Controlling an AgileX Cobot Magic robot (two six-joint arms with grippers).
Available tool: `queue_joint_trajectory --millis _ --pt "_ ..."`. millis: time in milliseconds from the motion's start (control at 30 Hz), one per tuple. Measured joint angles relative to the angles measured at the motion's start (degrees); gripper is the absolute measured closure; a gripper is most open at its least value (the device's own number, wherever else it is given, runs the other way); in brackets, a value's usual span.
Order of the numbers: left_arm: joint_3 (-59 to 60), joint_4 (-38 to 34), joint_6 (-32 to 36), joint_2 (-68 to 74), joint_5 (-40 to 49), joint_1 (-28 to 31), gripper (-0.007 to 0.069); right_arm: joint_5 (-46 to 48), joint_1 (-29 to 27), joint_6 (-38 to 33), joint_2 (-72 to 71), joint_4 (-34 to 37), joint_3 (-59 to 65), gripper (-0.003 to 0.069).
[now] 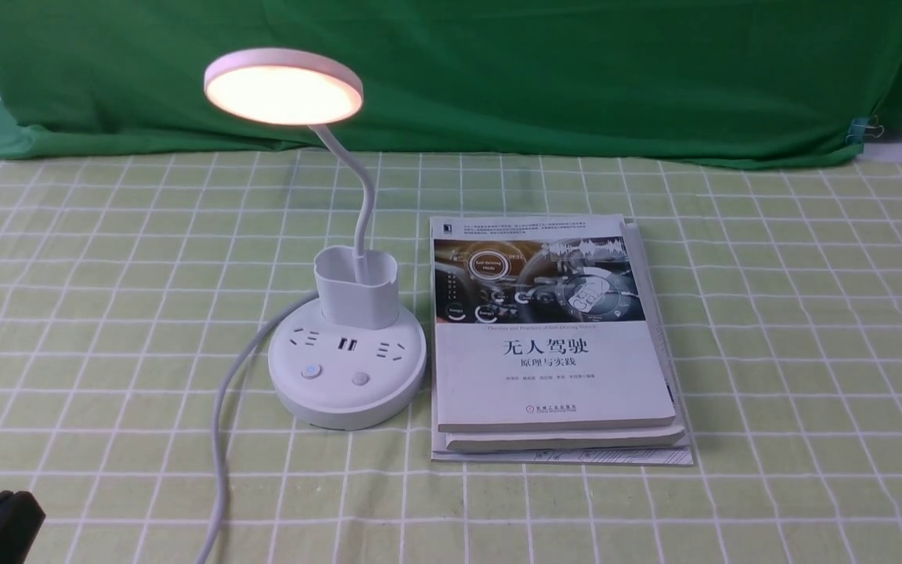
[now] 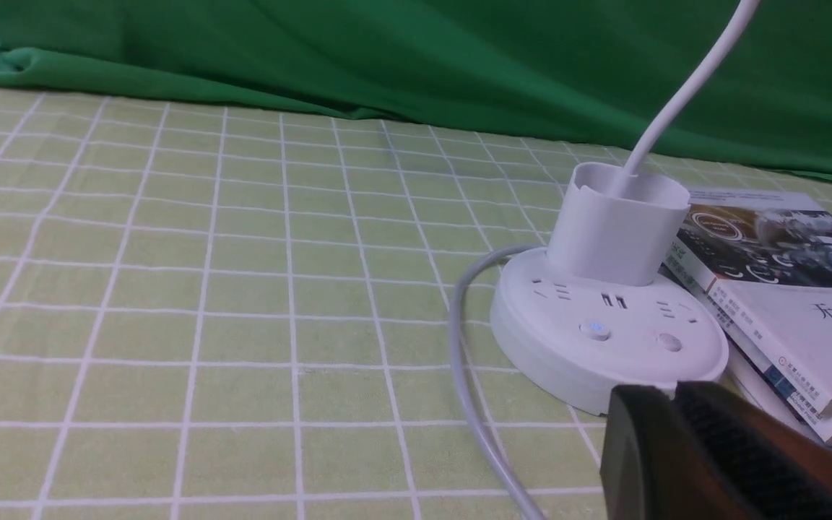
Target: Turn on the table lamp on the green coffee tablecloth with your hand.
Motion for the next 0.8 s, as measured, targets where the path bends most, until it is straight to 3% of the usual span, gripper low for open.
queue_joint_trajectory --millis 800 --pt "0.00 0.00 1.77 0.00 -0.08 0.00 0.0601 0.00 0.00 0.00 0.00 0.00 0.00 0.0417"
